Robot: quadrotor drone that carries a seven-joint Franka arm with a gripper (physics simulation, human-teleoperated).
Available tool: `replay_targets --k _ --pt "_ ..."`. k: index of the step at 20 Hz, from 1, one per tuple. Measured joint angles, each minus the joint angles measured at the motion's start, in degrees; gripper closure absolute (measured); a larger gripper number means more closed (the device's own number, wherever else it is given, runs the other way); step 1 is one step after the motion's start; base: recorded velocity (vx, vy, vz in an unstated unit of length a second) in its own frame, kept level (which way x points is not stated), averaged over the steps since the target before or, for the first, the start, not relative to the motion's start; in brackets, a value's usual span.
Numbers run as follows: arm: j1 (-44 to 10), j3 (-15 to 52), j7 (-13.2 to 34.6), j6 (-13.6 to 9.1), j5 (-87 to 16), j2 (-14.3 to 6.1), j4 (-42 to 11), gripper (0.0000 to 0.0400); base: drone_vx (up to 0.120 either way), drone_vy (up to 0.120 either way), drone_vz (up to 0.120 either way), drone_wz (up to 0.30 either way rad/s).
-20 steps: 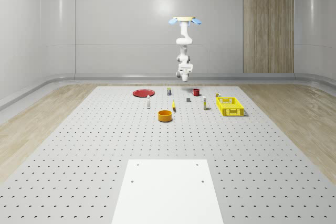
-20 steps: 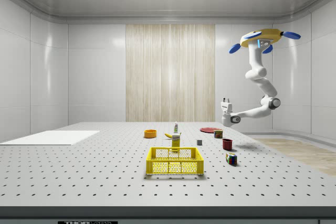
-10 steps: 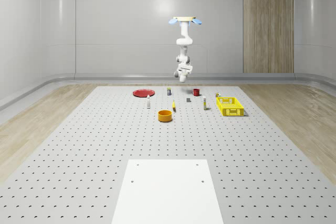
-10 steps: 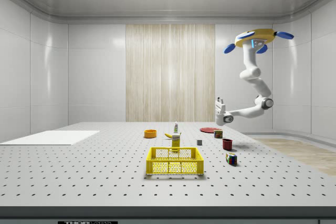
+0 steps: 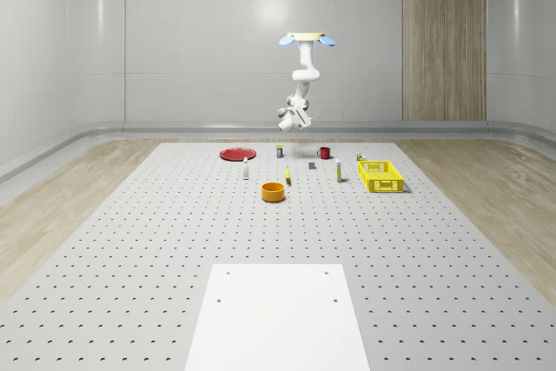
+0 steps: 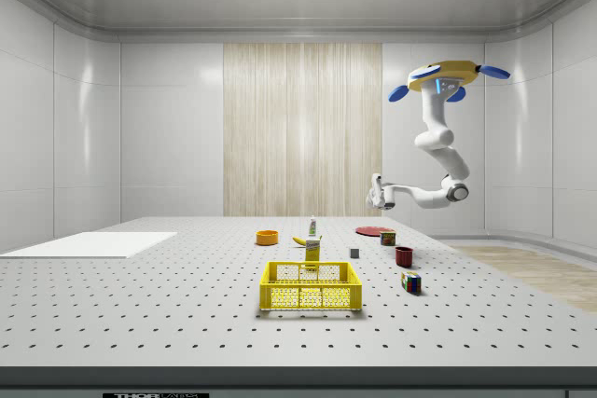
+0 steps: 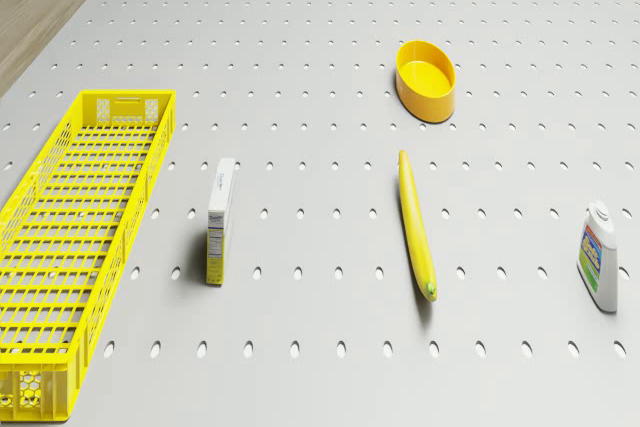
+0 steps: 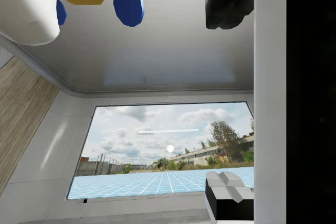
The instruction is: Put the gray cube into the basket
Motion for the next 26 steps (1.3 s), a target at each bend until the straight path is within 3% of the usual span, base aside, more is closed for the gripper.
replay_targets --k 3,5,10,14,17,26 --pt "-5.96 10.94 5.79 0.00 -19.44 -2.41 -10.97 0.0000 0.120 0.000 -0.120 0.000" --pt "-11.21 17.38 10.75 -1.17 -32.05 -4.09 -18.22 0.0000 0.120 0.000 -0.120 0.000" --pt "-26.48 28.80 22.79 -7.44 -54.24 -7.89 -29.36 0.0000 0.120 0.000 -0.120 0.000" --pt "-35.96 33.82 29.17 -11.86 -62.05 -10.56 -32.37 0.0000 0.120 0.000 -0.120 0.000" --pt "-40.53 36.03 32.16 -13.74 -64.60 -12.24 -33.21 0.0000 0.120 0.000 -0.120 0.000" --pt "-46.69 39.16 36.38 -14.64 -66.07 -16.00 -33.71 0.0000 0.098 0.000 -0.120 0.000"
